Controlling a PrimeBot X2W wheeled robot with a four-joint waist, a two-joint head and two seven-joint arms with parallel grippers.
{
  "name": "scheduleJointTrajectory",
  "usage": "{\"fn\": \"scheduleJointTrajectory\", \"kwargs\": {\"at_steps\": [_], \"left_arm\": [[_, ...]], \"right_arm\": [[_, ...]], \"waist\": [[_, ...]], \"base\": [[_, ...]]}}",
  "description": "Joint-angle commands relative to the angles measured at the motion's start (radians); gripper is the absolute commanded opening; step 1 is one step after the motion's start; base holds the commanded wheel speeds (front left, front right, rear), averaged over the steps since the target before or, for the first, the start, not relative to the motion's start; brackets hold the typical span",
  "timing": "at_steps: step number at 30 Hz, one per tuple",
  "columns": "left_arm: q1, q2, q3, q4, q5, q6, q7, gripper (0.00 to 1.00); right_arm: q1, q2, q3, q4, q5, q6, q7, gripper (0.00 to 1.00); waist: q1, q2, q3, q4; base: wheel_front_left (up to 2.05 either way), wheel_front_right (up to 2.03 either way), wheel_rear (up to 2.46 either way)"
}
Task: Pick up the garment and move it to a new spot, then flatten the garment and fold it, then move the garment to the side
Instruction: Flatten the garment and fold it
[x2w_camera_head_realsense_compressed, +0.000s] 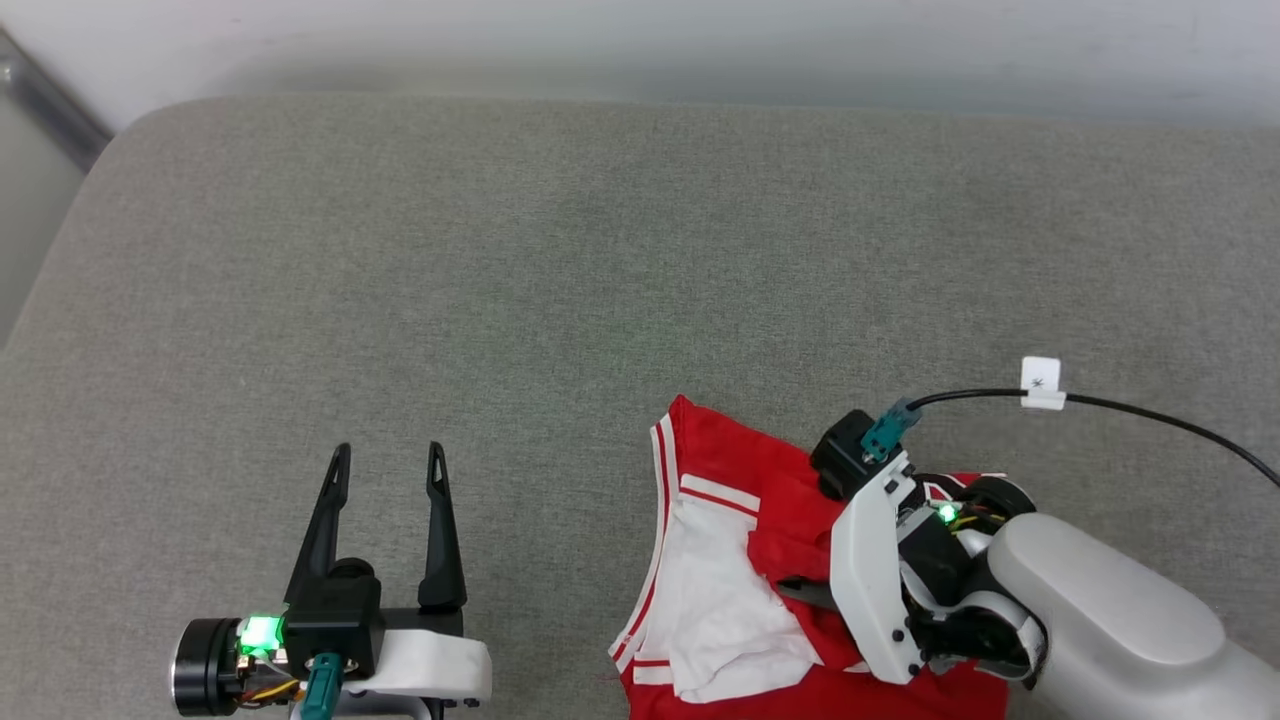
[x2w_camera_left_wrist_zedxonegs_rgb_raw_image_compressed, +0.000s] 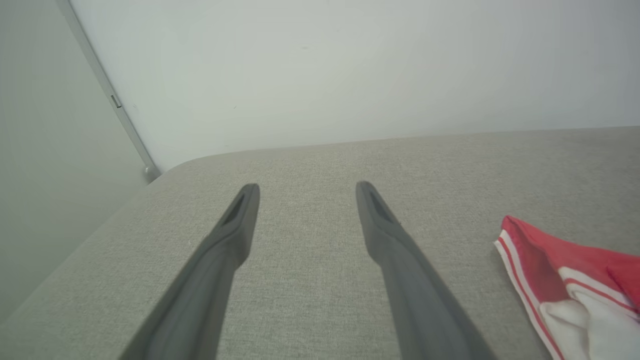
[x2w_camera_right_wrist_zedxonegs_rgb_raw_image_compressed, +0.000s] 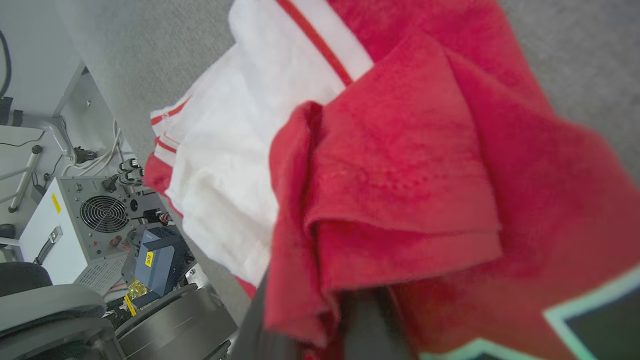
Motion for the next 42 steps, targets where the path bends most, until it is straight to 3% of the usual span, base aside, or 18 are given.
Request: {"fn": "scheduleJointTrajectory", "kwargs": {"at_steps": [1,3,4,5,14,19,21,23,28,32,36,42], "left_arm": [[-0.012,-0.003,-0.001,0.003,0.007,-0.002,-0.005,1.0],[-0.008,-0.003,0.004,0.005,0.007,-0.001,-0.005,1.0],[-0.001,-0.003,0.008,0.006,0.007,0.0,-0.005,1.0],[0.007,-0.001,0.011,0.007,0.007,0.0,-0.005,1.0],[0.064,0.005,0.039,0.002,-0.002,-0.004,-0.005,1.0],[0.088,0.004,0.049,-0.013,0.002,-0.008,-0.005,1.0],[0.103,0.006,0.055,-0.018,0.007,-0.009,-0.004,1.0],[0.108,0.006,0.057,-0.02,0.008,-0.01,-0.004,1.0],[0.122,0.006,0.061,-0.024,0.008,-0.009,-0.004,1.0],[0.127,0.004,0.064,-0.025,0.007,-0.009,-0.004,1.0],[0.135,-0.001,0.061,-0.02,0.003,-0.011,-0.004,1.0],[0.157,-0.005,0.067,-0.018,-0.002,-0.01,-0.004,1.0]], "right_arm": [[-0.013,0.01,0.03,0.031,-0.007,0.0,-0.023,0.0],[-0.02,0.013,0.049,0.044,-0.009,0.0,-0.059,0.04],[-0.027,0.01,0.052,0.043,-0.005,0.0,-0.079,0.45],[-0.036,0.002,0.054,0.036,-0.003,0.0,-0.098,1.0],[-0.061,-0.119,0.016,-0.081,-0.034,0.0,-0.316,1.0],[-0.019,-0.145,-0.174,-0.056,-0.147,0.0,-0.587,1.0],[0.041,-0.091,-0.361,0.012,-0.281,0.0,-0.789,1.0],[0.079,-0.059,-0.441,0.034,-0.36,0.0,-0.861,1.0],[0.211,0.038,-0.642,0.009,-0.514,-0.001,-0.914,1.0],[0.338,0.136,-0.797,-0.086,-0.618,-0.001,-0.917,1.0],[0.468,0.221,-0.888,-0.171,-0.681,-0.001,-0.916,1.0],[0.617,0.286,-0.905,-0.226,-0.724,0.0,-0.916,1.0]], "waist": [[0.0,0.0,-0.001,0.005],[0.0,0.0,-0.008,0.003],[0.0,0.0,-0.014,0.0],[0.0,0.0,-0.022,-0.003],[0.0,0.0,-0.099,-0.051],[0.0,0.0,-0.134,-0.093],[0.0,0.0,-0.15,-0.118],[0.0,0.0,-0.157,-0.128],[0.0,0.0,-0.168,-0.144],[0.0,0.0,-0.172,-0.15],[0.0,0.0,-0.181,-0.149],[0.0,0.0,-0.197,-0.15]], "base": [[0.0,0.0,0.0],[0.0,0.0,0.0],[0.0,0.0,0.0],[0.0,0.0,0.0],[0.0,0.0,0.0],[0.0,0.0,0.0],[0.0,0.0,0.0],[0.0,0.0,0.0],[0.0,0.0,0.0],[0.0,0.0,0.0],[0.0,0.0,0.0],[0.0,0.0,0.0]]}}
